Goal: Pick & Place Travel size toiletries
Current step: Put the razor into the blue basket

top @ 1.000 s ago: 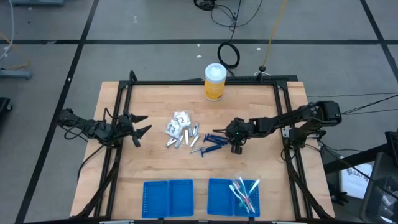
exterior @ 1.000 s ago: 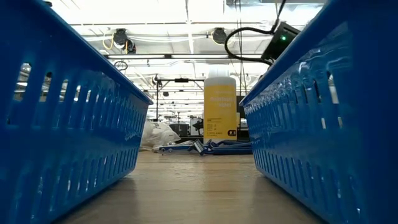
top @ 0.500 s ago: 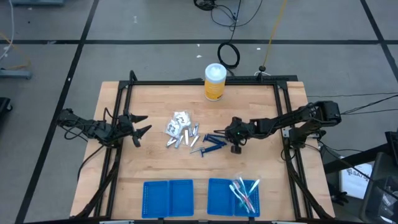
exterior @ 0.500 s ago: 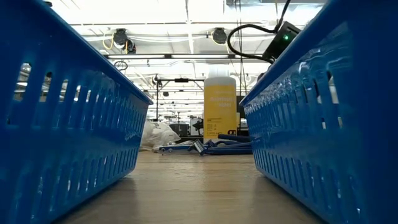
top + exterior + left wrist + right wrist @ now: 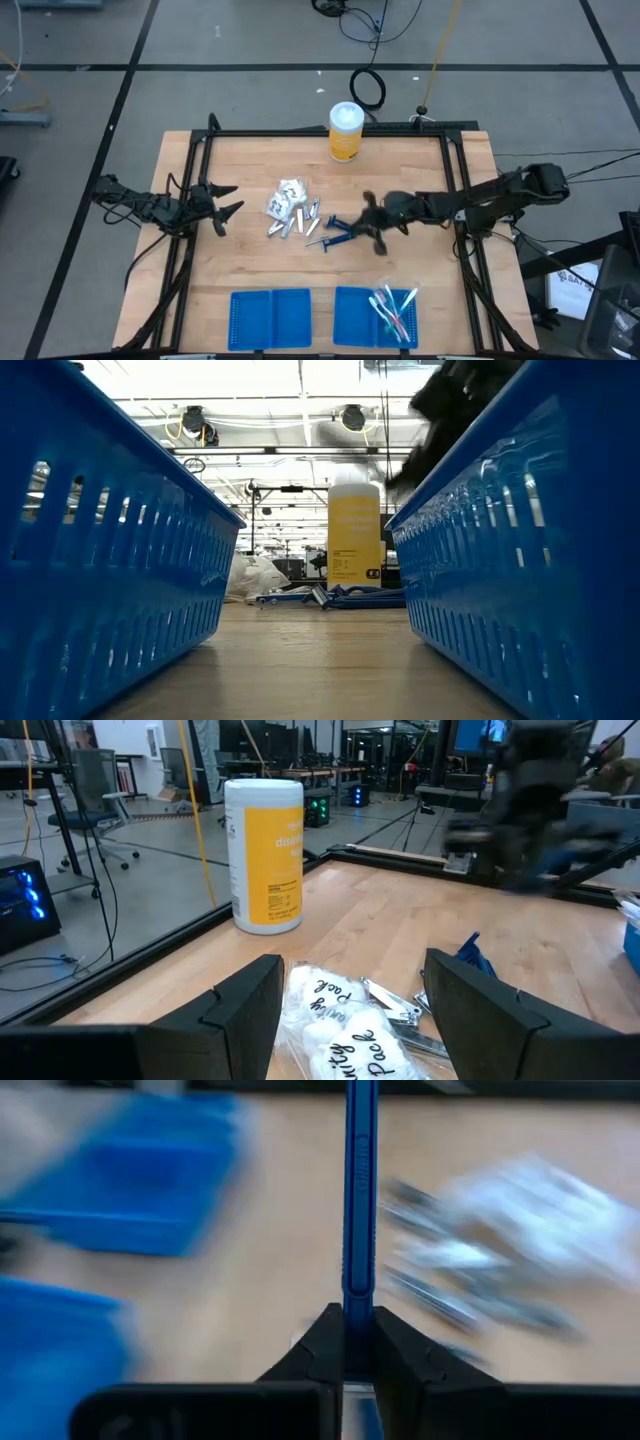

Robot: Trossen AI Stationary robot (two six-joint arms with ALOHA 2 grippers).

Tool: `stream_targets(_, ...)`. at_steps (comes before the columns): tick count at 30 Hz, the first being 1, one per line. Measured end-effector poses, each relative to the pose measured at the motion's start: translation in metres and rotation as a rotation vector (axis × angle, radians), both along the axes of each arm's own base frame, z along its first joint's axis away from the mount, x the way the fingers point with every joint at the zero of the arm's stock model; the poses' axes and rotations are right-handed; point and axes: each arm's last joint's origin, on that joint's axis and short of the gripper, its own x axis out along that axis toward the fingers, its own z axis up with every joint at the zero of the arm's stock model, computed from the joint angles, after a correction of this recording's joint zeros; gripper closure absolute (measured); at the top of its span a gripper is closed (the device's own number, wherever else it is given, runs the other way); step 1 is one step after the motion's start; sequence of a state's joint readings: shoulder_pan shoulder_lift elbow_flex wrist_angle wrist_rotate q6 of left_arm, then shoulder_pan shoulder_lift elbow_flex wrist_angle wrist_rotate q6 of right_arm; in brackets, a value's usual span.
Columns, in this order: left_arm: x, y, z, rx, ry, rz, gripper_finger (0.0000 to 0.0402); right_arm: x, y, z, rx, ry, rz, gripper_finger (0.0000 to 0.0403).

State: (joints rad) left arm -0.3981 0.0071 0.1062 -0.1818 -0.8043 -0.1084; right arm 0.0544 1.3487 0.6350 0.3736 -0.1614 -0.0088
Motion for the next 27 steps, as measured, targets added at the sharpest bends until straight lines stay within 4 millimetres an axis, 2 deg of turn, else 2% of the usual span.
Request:
stream_targets(6, 0.0, 0.0, 0.0, 0.0, 0.0, 0.0, 0.0162, -0.01, 0.057, 0.011, 0.124, -0.049, 0.269, 0.0382)
stream_targets(11, 0.0, 0.0, 0.0, 0.0, 0.0, 0.0, 0.0162, -0.014, 0.096, 0.0, 0.158, 0.023, 0.349, 0.0382)
stream_targets(15, 0.0, 0.0, 0.0, 0.0, 0.0, 0.0, 0.0163, -0.007, 0.122, -0.006, 0.162, 0.078, 0.405, 0.0382)
stream_targets(18, 0.0, 0.0, 0.0, 0.0, -0.001, 0.0, 0.0163, -0.001, 0.139, -0.008, 0.16, 0.16, 0.478, 0.0382)
stream_targets(22, 0.0, 0.0, 0.0, 0.0, 0.0, 0.0, 0.0163, 0.004, 0.154, 0.0, 0.089, 0.207, 0.544, 0.0382)
stream_targets(27, 0.0, 0.0, 0.0, 0.0, 0.0, 0.0, 0.0162, 0.011, 0.16, 0.004, 0.042, 0.169, 0.647, 0.0382)
